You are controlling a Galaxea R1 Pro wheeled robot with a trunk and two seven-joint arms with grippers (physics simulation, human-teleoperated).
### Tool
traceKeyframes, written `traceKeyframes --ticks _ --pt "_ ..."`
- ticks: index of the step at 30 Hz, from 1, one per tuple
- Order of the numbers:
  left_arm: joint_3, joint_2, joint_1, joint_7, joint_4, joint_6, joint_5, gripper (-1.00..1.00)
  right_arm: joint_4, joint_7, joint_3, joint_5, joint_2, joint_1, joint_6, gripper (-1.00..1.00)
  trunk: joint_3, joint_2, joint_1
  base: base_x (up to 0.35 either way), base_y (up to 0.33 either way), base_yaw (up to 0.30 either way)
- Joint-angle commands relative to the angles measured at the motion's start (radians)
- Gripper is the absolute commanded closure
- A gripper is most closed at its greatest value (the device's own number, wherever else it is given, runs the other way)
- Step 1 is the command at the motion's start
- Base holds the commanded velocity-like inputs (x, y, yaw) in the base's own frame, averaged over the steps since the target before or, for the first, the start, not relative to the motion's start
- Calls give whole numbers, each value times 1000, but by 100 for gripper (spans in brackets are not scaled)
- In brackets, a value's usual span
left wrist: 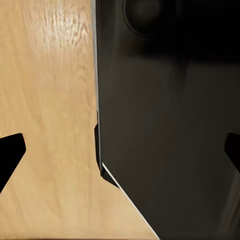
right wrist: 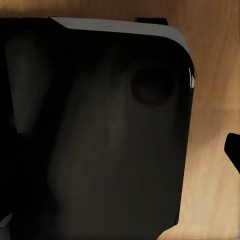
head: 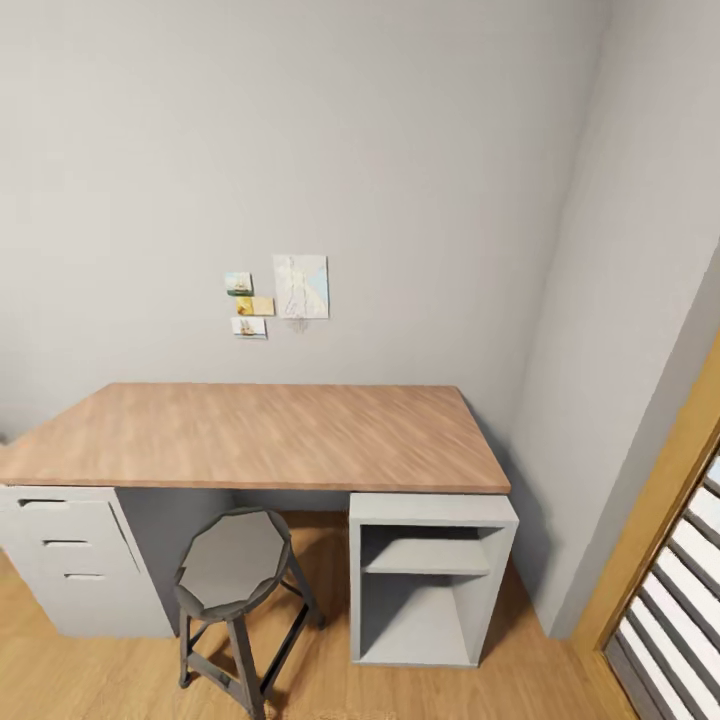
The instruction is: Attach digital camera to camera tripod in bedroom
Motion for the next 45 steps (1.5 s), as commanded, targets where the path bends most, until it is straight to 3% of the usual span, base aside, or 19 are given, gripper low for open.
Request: traceKeyframes --ticks 1,45 --pt "1 1 0 -2 0 0 1 -100 0 2 0 0 0 0 0 -100 -1 0 0 -157 190 252" --pt "3 5 -24 -2 -32 -1 4 -100 -4 6 -1 -1 -7 -5 -10 -100 -50 0 0 -30 308 209"
